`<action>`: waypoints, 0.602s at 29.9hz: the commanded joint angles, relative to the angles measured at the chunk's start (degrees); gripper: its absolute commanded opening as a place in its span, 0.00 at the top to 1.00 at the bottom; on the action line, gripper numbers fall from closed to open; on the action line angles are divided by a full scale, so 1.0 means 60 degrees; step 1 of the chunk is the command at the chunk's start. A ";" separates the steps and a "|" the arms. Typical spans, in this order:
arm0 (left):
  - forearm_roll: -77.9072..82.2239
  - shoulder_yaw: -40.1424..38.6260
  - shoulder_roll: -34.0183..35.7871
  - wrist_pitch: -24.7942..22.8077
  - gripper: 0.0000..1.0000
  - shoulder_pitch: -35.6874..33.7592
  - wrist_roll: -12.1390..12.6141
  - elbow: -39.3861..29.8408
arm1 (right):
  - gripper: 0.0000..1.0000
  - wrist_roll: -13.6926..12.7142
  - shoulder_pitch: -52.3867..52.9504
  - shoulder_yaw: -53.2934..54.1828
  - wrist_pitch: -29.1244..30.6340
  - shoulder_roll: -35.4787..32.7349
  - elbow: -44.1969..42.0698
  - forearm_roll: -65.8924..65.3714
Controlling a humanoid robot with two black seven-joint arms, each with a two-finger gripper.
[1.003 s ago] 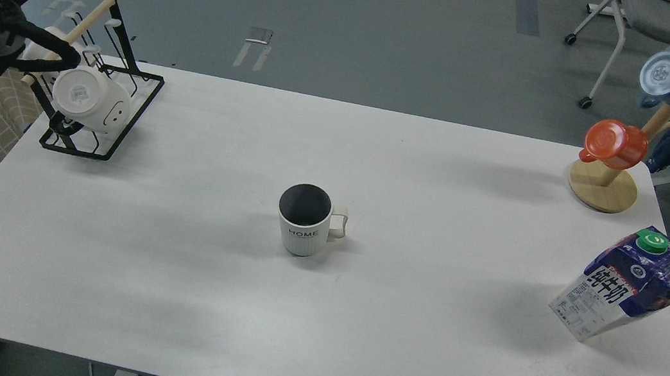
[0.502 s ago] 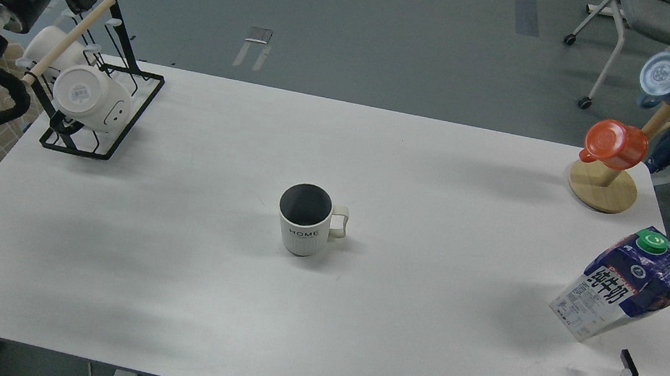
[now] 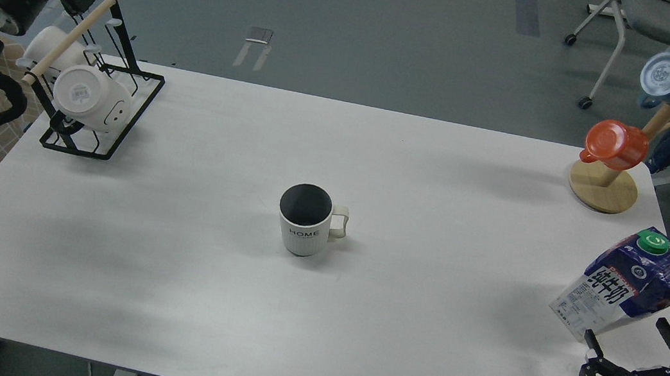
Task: Place cup and milk with both arms
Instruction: 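Reach the right gripper to the milk carton and grasp it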
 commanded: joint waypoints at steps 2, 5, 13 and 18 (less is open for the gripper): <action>0.0001 0.0001 0.0020 -0.0006 0.02 0.0058 0.0033 0.0001 | 0.00 0.0005 0.0387 0.0028 0.0000 -0.0012 -0.0089 0.0050; 0.0015 0.0015 0.0078 -0.0007 0.02 0.0073 0.0062 -0.0014 | 0.01 0.0005 0.0813 0.0043 0.0000 -0.0012 -0.0162 0.0050; 0.0015 0.0001 0.0239 -0.0036 0.02 0.0073 0.0165 -0.0014 | 0.01 0.0005 0.1794 0.0058 0.0000 0.0017 -0.0542 0.0065; 0.0015 0.0001 0.0225 -0.0021 0.02 0.0073 0.0165 0.0001 | 0.06 0.0005 0.2483 -0.0074 0.0000 0.0076 -0.1522 0.0007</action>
